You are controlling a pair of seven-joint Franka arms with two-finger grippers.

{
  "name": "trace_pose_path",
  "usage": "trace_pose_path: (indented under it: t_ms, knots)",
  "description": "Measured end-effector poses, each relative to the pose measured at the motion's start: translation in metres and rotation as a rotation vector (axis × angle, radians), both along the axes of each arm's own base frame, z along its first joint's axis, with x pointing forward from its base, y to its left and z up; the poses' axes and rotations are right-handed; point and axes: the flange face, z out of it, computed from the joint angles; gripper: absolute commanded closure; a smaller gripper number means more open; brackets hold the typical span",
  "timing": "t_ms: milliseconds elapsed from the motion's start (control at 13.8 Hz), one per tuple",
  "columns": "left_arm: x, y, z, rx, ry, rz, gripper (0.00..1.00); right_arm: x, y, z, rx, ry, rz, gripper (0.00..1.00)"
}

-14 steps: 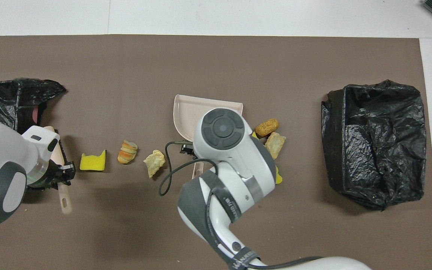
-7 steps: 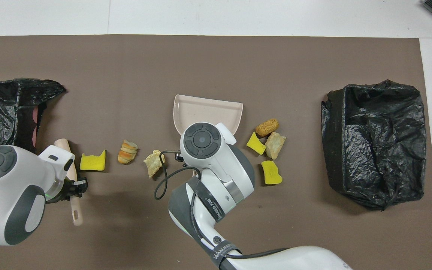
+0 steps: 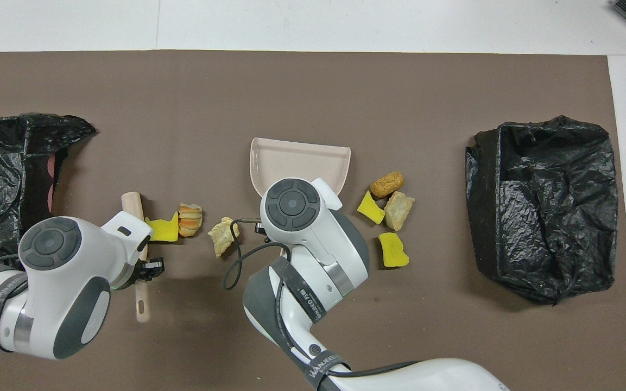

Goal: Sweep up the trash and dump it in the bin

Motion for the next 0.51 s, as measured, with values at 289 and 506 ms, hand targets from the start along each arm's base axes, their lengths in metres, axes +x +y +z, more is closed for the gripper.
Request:
trace_pose_path:
  t_ms: [289,506]
  knots:
    - [0.000,-0.018,0.001,-0.041,-0.026,-0.043,1.00,0.009,-0.037,0.037,-0.004,0.031,0.264,1.00]
    - [-0.001,-0.029,0.000,-0.054,-0.033,-0.064,1.00,0.010,-0.097,0.100,-0.004,0.072,0.497,1.00]
